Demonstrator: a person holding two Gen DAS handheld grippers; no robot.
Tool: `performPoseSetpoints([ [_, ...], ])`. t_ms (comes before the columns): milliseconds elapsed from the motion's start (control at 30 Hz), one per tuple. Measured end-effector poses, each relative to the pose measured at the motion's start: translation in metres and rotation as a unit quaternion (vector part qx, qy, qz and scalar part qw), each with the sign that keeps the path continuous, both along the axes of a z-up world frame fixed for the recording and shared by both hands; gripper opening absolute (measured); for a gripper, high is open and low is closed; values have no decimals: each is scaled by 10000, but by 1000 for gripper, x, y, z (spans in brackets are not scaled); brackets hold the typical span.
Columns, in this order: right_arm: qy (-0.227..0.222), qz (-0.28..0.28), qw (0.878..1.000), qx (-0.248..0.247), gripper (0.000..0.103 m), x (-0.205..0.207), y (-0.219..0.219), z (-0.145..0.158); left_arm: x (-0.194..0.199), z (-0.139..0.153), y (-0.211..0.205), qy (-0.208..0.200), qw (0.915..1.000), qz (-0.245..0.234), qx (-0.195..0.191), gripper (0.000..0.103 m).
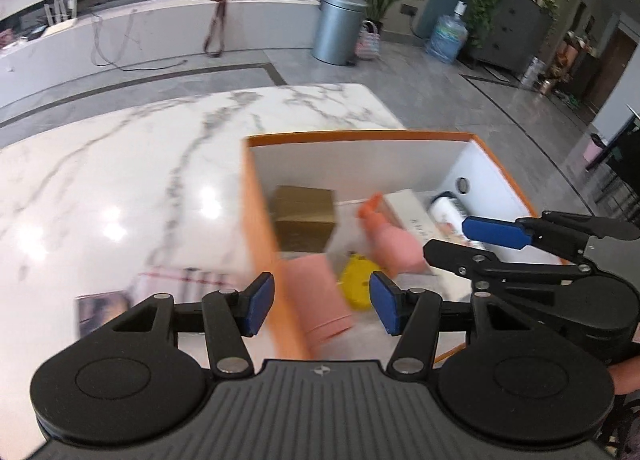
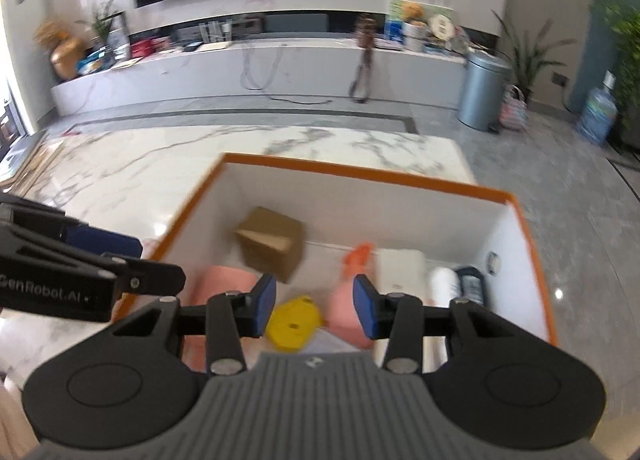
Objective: Organize rigid objects
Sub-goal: 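Move both tools back over the plaid case and painted box on the table, then grasp the painted box with the left tool while the right tool grasps the plaid case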
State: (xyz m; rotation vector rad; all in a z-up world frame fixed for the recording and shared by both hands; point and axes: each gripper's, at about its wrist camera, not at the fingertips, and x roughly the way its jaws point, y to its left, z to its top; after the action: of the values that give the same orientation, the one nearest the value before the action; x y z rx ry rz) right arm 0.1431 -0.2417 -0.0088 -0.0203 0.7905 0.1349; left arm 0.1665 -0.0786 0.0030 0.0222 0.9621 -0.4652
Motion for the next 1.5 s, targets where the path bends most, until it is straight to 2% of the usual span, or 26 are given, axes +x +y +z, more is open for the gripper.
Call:
performPoseSetpoints([
  [467, -116, 1154, 9930, -245, 43, 5, 102, 11, -11, 0, 103, -233, 9973, 690, -29, 65],
  [700, 68, 1957, 9783, -683, 42, 20, 148, 5, -1, -11, 136, -209, 9961, 846, 171, 65],
  [833, 411, 2379, 9653, -997, 42, 36, 168, -8, 11, -29, 142, 52, 9944, 967, 421, 75],
  [933, 671, 2606, 9545, -1288, 42, 49, 180, -22, 22, -50, 142, 382, 9894, 1228, 672, 75],
  [1033, 903, 2779, 9436, -1553, 43, 60, 187, -35, 32, -71, 142, 824, 9852, 1329, 706, 75],
  [1100, 1035, 2849, 9379, -1686, 45, 68, 190, -42, 35, -81, 141, 944, 9859, 1214, 660, 79],
  [1200, 1300, 3009, 9266, -1841, 48, 79, 195, -52, 39, -91, 135, 965, 9855, 1129, 817, 83],
  [1233, 1372, 3068, 9229, -1882, 54, 82, 197, -55, 41, -93, 134, 975, 9853, 1118, 846, 83],
  [1367, 1659, 3356, 9029, -2112, 64, 96, 208, -66, 44, -101, 133, 963, 9859, 1157, 737, 83],
  [1500, 1981, 3583, 8844, -2240, 66, 109, 216, -76, 49, -104, 130, 699, 9881, 1147, 742, 81],
])
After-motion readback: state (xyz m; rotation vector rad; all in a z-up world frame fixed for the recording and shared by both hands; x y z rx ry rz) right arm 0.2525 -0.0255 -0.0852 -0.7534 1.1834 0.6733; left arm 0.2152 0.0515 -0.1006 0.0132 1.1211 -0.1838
